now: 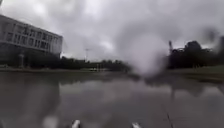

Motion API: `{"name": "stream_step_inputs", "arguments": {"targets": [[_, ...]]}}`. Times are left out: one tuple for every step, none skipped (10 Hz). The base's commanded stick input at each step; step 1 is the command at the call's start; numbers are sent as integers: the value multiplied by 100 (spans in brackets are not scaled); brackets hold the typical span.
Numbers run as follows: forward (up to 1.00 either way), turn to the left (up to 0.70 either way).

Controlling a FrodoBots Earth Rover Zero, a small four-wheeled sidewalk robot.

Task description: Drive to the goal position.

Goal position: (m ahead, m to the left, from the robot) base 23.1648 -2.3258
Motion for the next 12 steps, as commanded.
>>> {"name": "stream_step_inputs", "arguments": {"targets": [[70,-35],[70,-35],[70,-24],[70,-4],[70,0],[70,0],[70,0],[70,0],[70,0],[70,0],[70,0],[70,0]]}}
